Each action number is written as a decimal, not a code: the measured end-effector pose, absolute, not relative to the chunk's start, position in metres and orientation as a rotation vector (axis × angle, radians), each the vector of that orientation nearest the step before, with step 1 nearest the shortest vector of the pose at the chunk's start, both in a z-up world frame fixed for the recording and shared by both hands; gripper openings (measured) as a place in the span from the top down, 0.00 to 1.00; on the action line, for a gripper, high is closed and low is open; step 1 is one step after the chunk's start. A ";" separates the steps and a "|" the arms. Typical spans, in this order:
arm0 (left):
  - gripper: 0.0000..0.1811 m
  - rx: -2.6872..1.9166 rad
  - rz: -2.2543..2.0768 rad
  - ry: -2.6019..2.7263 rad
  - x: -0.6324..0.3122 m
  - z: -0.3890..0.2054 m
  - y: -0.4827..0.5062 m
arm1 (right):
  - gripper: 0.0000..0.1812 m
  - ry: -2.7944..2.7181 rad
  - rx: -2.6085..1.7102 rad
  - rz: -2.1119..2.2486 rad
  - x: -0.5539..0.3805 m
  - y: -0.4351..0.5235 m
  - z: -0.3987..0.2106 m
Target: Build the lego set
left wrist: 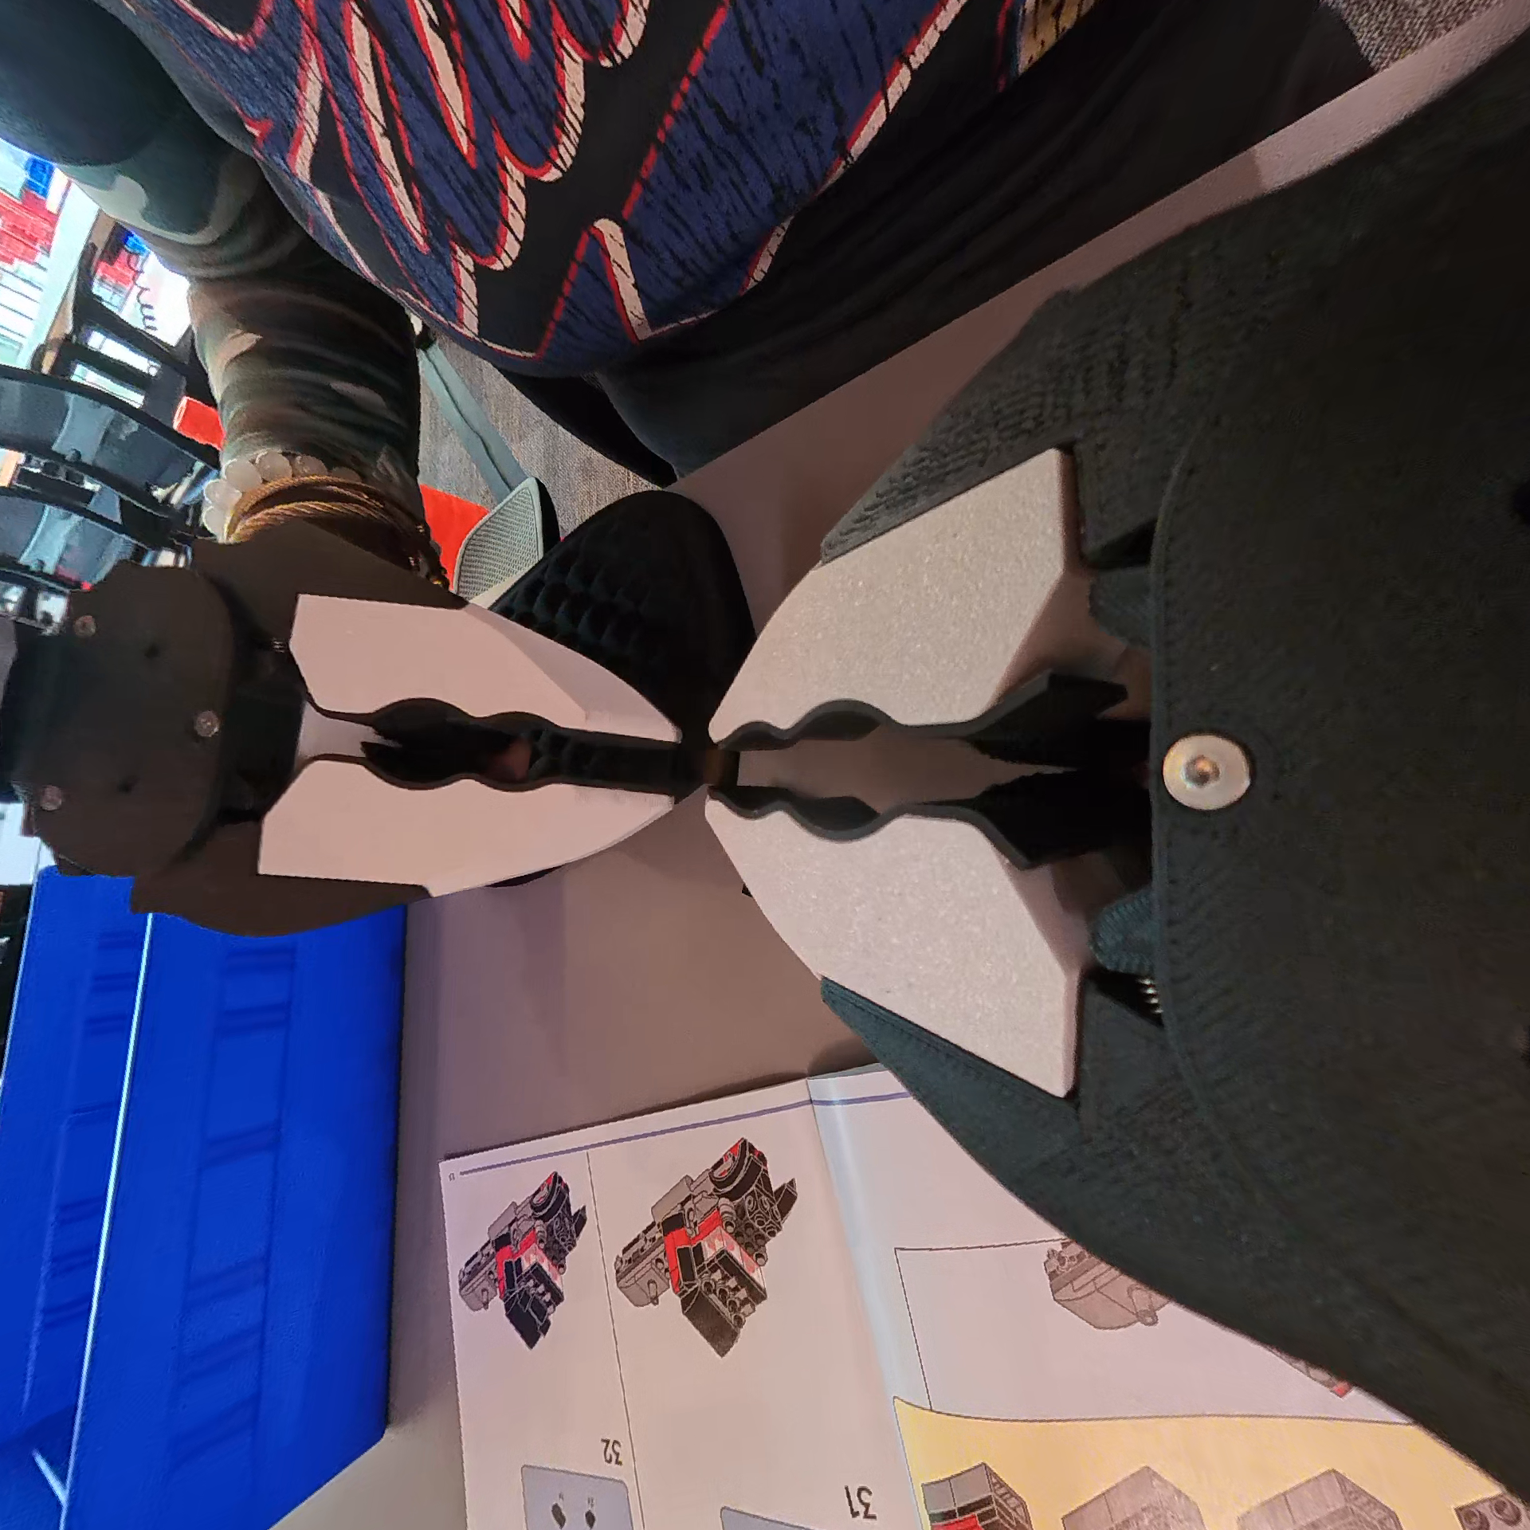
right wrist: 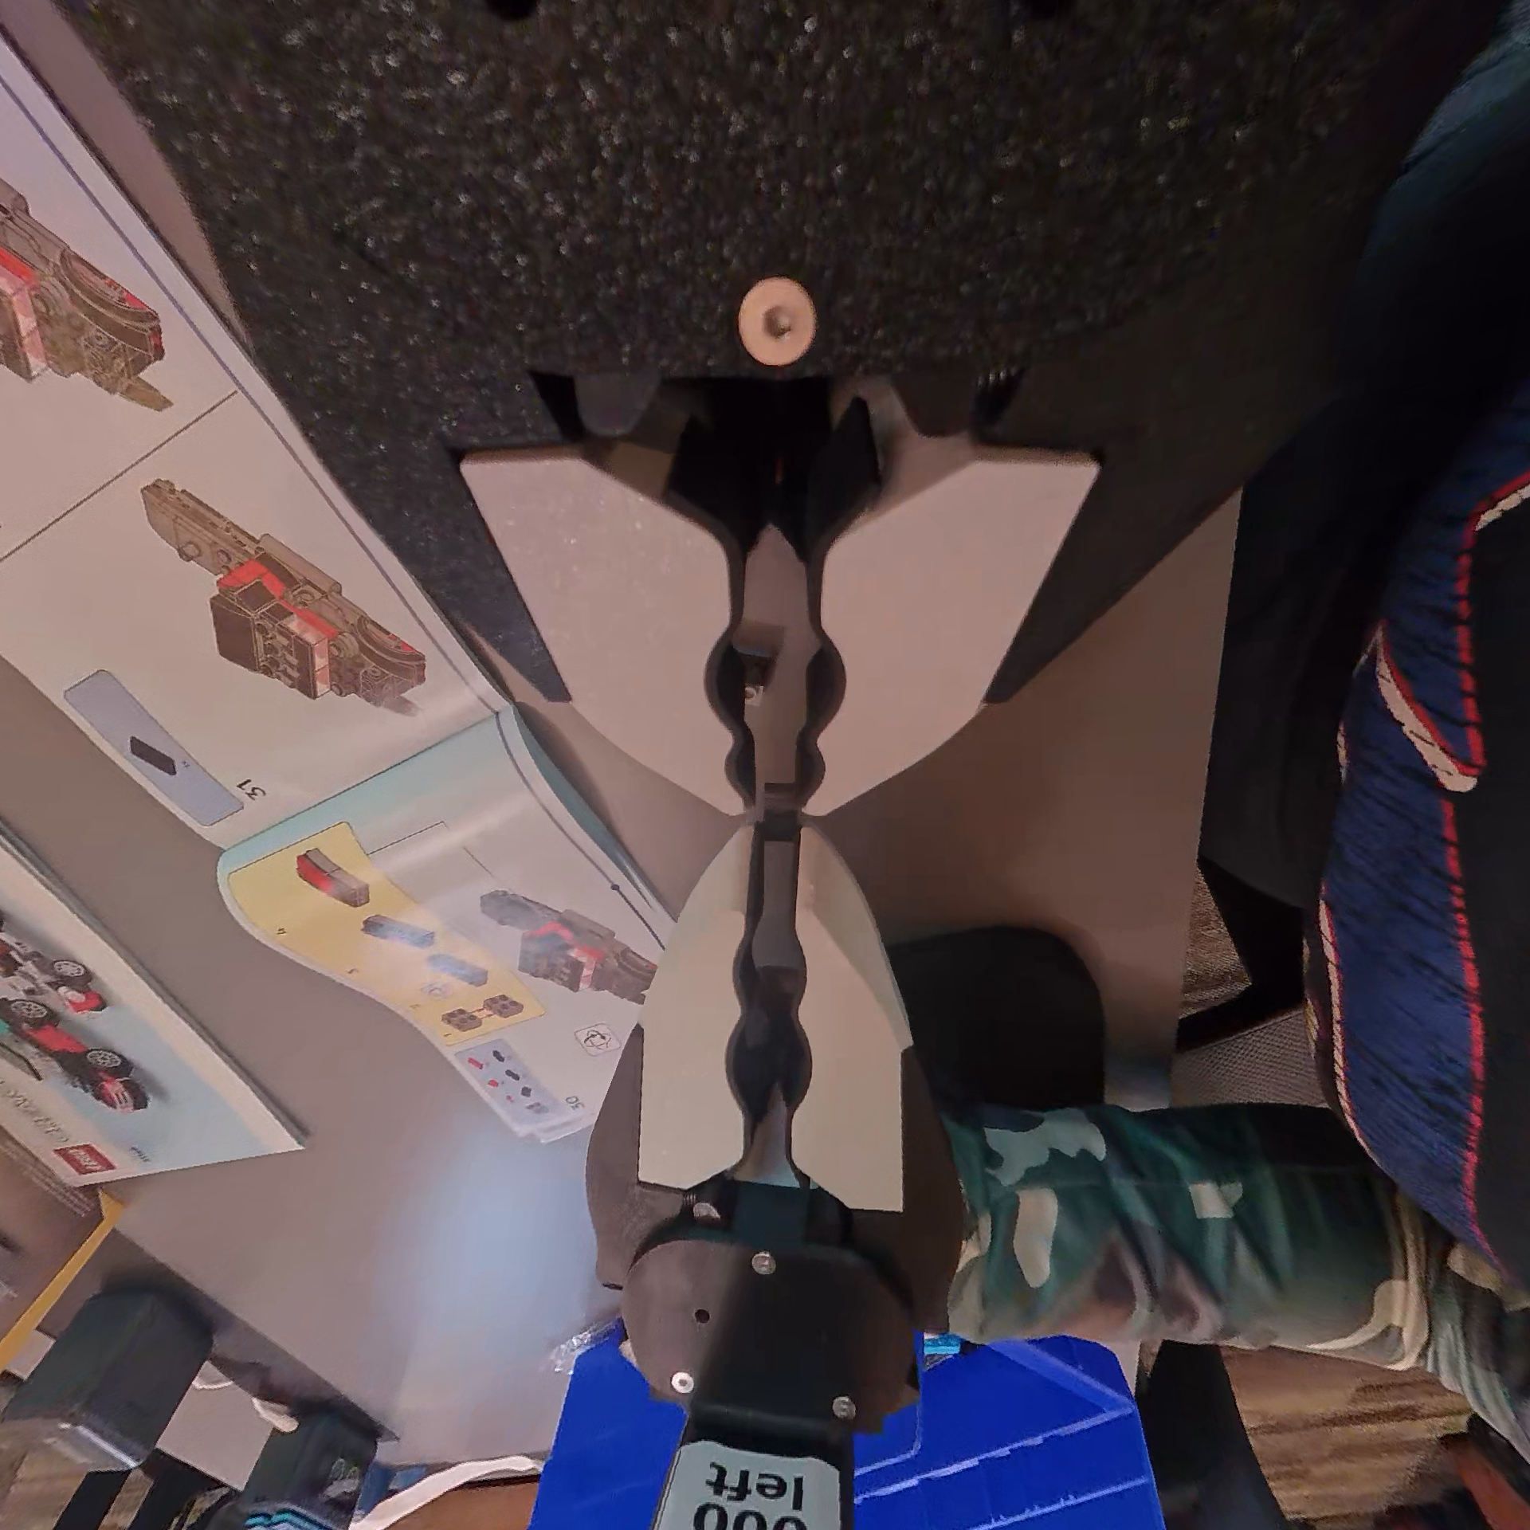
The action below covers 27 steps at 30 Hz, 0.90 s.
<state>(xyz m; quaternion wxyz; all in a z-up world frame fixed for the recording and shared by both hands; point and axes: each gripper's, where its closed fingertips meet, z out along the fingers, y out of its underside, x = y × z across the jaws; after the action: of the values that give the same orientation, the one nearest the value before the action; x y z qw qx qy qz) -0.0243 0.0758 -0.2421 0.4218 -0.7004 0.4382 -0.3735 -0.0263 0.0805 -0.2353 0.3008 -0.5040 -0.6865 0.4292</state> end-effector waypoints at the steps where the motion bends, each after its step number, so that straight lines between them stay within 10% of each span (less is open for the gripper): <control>1: 0.96 -1.756 -0.934 1.099 -0.024 -0.243 0.076 | 0.95 -1.822 -1.334 1.142 -0.026 0.080 -0.235; 27: 0.94 -1.959 -0.722 1.173 -0.043 -0.272 0.081 | 0.96 -1.891 -1.491 0.894 -0.017 0.087 -0.271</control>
<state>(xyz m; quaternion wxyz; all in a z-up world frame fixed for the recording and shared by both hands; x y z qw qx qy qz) -0.0428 0.0812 -0.2720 0.3648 -0.7617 0.4560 -0.2806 -0.0173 0.0874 -0.2710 0.2827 -0.5569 -0.7061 0.3339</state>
